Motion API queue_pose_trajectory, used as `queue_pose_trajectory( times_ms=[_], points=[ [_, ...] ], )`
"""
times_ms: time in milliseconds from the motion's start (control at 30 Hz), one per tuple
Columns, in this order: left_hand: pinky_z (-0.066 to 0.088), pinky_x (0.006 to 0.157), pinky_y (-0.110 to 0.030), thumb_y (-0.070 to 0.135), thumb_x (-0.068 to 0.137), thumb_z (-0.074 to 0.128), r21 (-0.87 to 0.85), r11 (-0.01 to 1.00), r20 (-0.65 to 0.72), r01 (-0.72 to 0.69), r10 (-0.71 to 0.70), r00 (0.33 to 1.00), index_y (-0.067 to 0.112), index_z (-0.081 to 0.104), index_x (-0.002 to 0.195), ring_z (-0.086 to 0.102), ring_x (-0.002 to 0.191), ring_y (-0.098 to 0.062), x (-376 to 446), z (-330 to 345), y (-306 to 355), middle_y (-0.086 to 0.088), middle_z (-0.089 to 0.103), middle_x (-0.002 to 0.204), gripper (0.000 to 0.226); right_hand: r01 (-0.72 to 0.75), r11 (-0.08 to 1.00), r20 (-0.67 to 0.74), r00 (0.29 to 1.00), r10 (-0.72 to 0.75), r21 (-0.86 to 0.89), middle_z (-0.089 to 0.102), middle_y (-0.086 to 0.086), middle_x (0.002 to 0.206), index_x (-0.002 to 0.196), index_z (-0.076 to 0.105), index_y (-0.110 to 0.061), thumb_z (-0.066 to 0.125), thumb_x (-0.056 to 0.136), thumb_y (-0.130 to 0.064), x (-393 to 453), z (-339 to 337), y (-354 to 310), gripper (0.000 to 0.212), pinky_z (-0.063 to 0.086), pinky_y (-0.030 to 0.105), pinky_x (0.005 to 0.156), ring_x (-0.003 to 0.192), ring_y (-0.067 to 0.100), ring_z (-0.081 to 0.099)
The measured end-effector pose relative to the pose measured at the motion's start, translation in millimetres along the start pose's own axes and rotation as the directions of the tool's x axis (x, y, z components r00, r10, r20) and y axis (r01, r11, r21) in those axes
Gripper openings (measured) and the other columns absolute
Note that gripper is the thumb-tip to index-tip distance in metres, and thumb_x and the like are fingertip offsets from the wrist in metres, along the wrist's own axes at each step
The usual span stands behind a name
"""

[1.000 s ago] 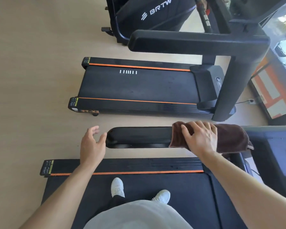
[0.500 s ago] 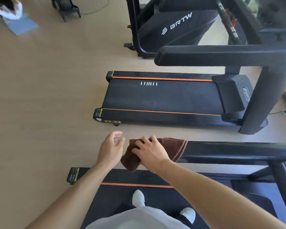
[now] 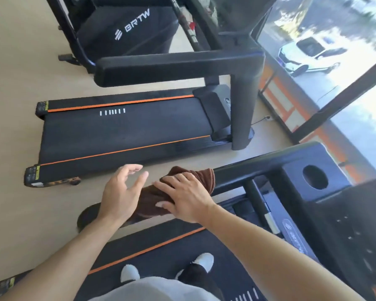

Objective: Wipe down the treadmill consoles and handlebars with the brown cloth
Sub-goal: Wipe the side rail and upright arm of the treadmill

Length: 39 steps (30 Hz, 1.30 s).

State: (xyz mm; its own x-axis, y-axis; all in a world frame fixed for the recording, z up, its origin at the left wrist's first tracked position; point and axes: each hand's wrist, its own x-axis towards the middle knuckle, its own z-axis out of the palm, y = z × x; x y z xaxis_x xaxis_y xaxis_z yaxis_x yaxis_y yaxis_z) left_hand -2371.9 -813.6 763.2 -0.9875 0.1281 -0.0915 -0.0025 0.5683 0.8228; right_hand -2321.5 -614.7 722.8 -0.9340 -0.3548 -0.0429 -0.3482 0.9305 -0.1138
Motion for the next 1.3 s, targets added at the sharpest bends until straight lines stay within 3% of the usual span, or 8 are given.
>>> queue_pose_trajectory(
  times_ms=[200,400,567,700,800,933,1100,1300],
  points=[
    [0.045,0.105,-0.034,0.035,0.096,0.065,-0.013,0.999,0.128,-0.034,0.035,0.991,0.029,0.068,0.112,0.057,0.117,-0.008,-6.9,97.2,71.1,0.015,0.067,0.119,0.017,-0.314,0.949,-0.004,0.950,0.314,-0.009,0.064,-0.004,0.127,0.142,0.056,-0.032,0.024,0.101,-0.070,-72.6,-26.8,142.5,0.064,0.028,0.040,0.116,0.122,0.026,0.055],
    [0.043,0.103,-0.033,0.034,0.097,0.064,-0.025,0.999,0.141,-0.025,0.028,0.990,0.032,0.067,0.109,0.055,0.116,-0.006,-16.2,161.8,123.2,0.022,0.064,0.115,0.013,-0.538,0.841,0.027,0.843,0.538,0.051,0.046,-0.003,0.155,0.150,0.046,-0.034,0.015,0.101,-0.071,-130.7,-45.4,242.9,0.069,0.006,0.041,0.129,0.151,0.023,0.029],
    [0.044,0.101,-0.031,0.032,0.097,0.065,0.026,0.998,0.167,-0.056,0.051,0.985,0.032,0.067,0.109,0.059,0.116,-0.006,-18.9,183.4,136.5,0.020,0.066,0.115,0.013,-0.780,0.614,0.084,0.625,0.776,0.124,0.011,-0.003,0.173,0.161,0.025,-0.036,0.014,0.105,-0.064,-175.2,-62.3,317.1,0.064,-0.003,0.045,0.129,0.160,0.023,0.000],
    [0.041,0.096,-0.026,0.028,0.097,0.066,0.026,0.998,0.169,-0.058,0.053,0.984,0.029,0.068,0.109,0.059,0.112,-0.005,-18.7,191.4,146.3,0.017,0.067,0.115,0.013,-0.918,0.345,0.158,0.377,0.913,0.196,0.000,0.002,0.174,0.165,0.008,-0.035,0.018,0.106,-0.059,-206.2,-70.2,340.5,0.064,0.005,0.050,0.128,0.159,0.031,0.003],
    [0.040,0.097,-0.024,0.027,0.096,0.066,0.027,0.997,0.195,-0.074,0.067,0.978,0.028,0.068,0.110,0.058,0.110,-0.004,-17.4,199.4,151.7,0.016,0.067,0.115,0.014,-0.947,0.264,0.177,0.295,0.939,0.182,-0.002,0.004,0.173,0.165,0.001,-0.027,0.020,0.110,-0.047,-213.5,-68.5,329.8,0.062,0.005,0.048,0.129,0.159,0.031,0.001],
    [0.040,0.094,-0.025,0.027,0.096,0.066,0.026,0.996,0.238,-0.086,0.078,0.968,0.026,0.068,0.112,0.055,0.106,-0.005,-15.8,210.5,159.0,0.015,0.066,0.114,0.016,-0.944,0.289,0.163,0.314,0.935,0.161,-0.003,0.000,0.173,0.166,0.006,-0.023,0.044,0.106,-0.045,-217.1,-65.5,300.7,0.075,-0.001,0.041,0.127,0.160,0.027,-0.002],
    [0.043,0.098,-0.026,0.027,0.096,0.066,-0.010,0.989,0.323,-0.148,0.143,0.935,0.025,0.068,0.114,0.056,0.108,-0.006,-9.0,221.9,169.2,0.015,0.067,0.116,0.017,-0.928,0.320,0.024,0.330,0.944,0.190,0.022,-0.014,0.169,0.160,0.031,-0.033,0.037,0.099,0.001,-216.3,-68.8,255.9,0.071,0.043,0.038,0.110,0.157,0.017,0.022],
    [0.044,0.103,-0.026,0.028,0.096,0.066,-0.056,0.971,0.412,-0.234,0.236,0.880,0.026,0.068,0.113,0.059,0.115,-0.004,6.3,228.2,181.0,0.018,0.067,0.116,0.017,-0.865,0.438,0.105,0.473,0.875,0.243,0.035,-0.016,0.164,0.156,0.039,-0.038,0.043,0.094,0.002,-201.0,-94.1,192.8,0.074,0.039,0.033,0.112,0.151,0.012,0.033]
  ],
)
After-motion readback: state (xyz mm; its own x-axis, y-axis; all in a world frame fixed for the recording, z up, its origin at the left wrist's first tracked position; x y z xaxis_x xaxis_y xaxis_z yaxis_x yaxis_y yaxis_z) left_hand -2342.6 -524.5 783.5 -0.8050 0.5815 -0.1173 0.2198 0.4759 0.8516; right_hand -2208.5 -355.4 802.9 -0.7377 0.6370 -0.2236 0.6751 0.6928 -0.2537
